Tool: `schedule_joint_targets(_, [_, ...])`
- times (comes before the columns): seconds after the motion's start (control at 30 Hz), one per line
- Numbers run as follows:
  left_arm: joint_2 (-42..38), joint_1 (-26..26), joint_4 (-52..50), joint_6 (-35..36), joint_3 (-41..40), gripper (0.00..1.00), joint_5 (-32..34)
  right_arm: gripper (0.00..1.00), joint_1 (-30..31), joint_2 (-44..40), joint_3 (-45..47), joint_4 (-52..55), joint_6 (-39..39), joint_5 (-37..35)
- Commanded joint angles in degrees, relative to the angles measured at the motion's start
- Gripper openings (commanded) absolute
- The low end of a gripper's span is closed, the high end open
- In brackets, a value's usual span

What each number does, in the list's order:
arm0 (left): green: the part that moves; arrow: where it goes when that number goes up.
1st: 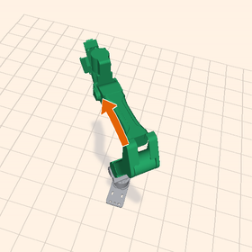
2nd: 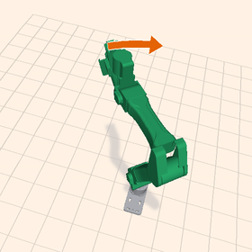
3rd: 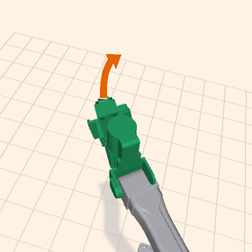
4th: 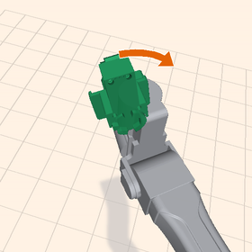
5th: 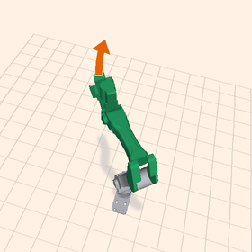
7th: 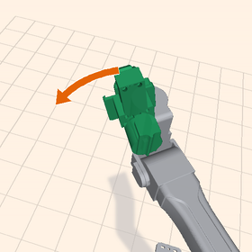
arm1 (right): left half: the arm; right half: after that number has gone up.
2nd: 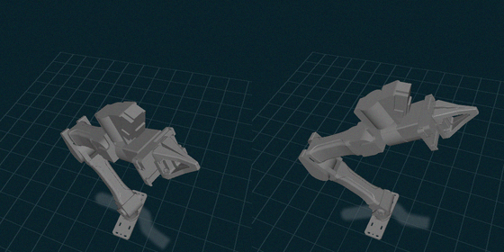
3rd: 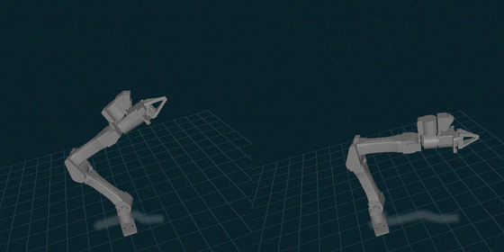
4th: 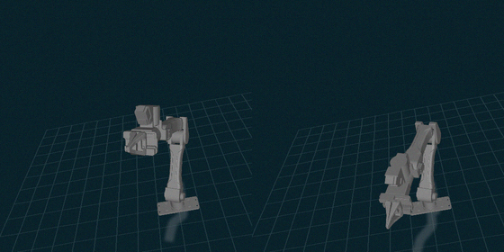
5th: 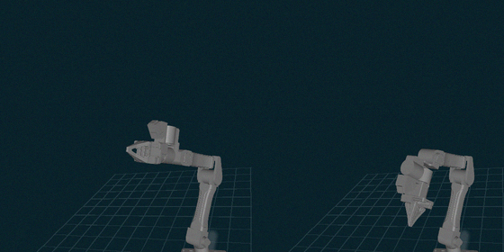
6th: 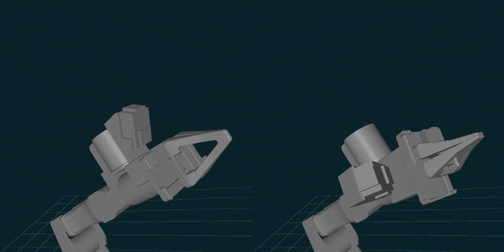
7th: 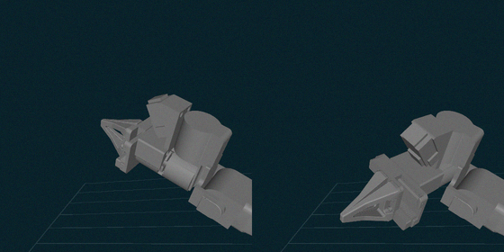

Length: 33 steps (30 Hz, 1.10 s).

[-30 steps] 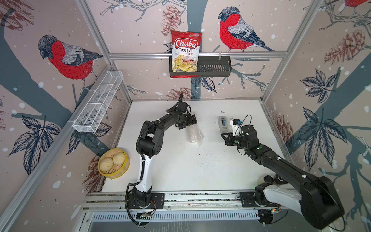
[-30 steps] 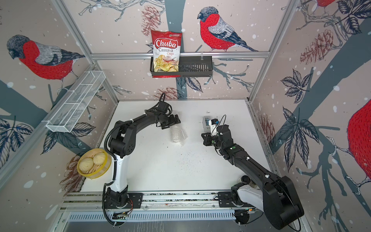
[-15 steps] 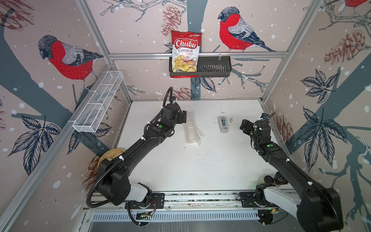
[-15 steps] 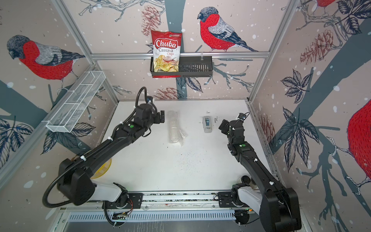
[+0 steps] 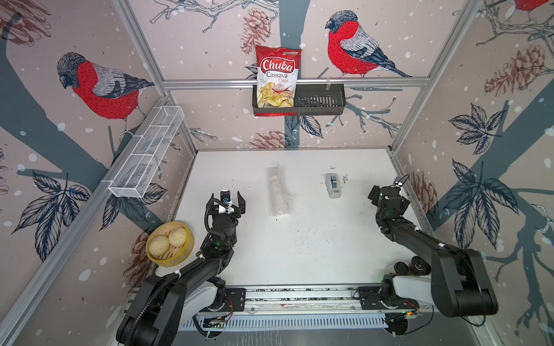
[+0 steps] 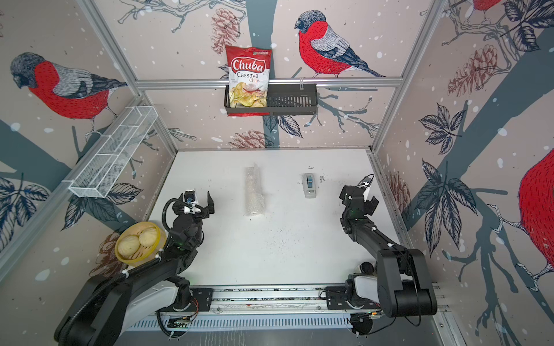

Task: Wrap vases in bubble wrap
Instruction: Reset both arms

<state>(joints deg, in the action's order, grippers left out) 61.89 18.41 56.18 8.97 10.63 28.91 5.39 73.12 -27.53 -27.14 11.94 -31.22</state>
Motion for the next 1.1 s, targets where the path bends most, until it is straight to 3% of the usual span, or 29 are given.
schedule_joint_targets(0.0, [2.73, -1.23, 4.74, 0.52, -0.45, 0.96, 0.61, 0.99, -0.85, 0.69, 1.74, -8.84, -0.81, 0.37])
schedule_joint_targets(0.13, [10.84, -4.76, 13.34, -0.56, -2.15, 0.96, -2.74, 1.0, -1.02, 4.21, 7.0, -21.79, -2.02, -0.06])
schedule_joint_targets(0.23, [18.79, -6.21, 25.34, -0.34, -3.74, 0.97, -1.87, 1.0, -0.49, 6.89, 10.42, -30.83, -3.39, 0.91])
schedule_joint_targets(0.27, [18.89, -6.57, 22.73, -2.86, -2.64, 0.96, -1.62, 0.99, -0.38, 7.54, 11.17, -32.54, -3.6, 1.5])
schedule_joint_targets(0.3, [19.37, -8.79, 20.91, -4.67, -1.86, 0.96, -6.37, 0.99, -0.3, 8.35, 12.21, -34.99, -3.77, 1.83])
schedule_joint_targets(0.37, [22.89, -11.08, 23.03, -7.39, -1.66, 0.96, -8.6, 0.99, -0.3, 10.08, 14.87, -41.95, -4.92, 2.9])
schedule_joint_targets(0.47, [29.31, -12.18, 34.05, -7.19, -3.33, 0.96, -8.81, 0.99, 0.59, 10.03, 15.29, -42.23, -6.37, 4.63])
schedule_joint_targets(0.57, [26.24, -13.2, 22.81, -9.66, -0.13, 0.96, -9.31, 0.99, 0.71, 12.87, 17.71, -48.9, -7.2, 6.08])
schedule_joint_targets(0.63, [28.09, -13.49, 22.4, -9.25, 1.76, 0.96, -9.03, 1.0, 1.49, 16.18, 18.7, -56.49, -9.27, 4.95])
schedule_joint_targets(0.73, [27.71, -13.58, 20.64, -9.53, 2.28, 0.97, -9.21, 1.0, 1.06, 12.75, 16.59, -46.42, -7.17, 6.1])
schedule_joint_targets(1.07, [27.77, -13.4, 21.68, -9.1, 1.85, 0.97, -9.05, 1.0, 0.5, 13.34, 16.02, -46.35, -7.15, 6.7])
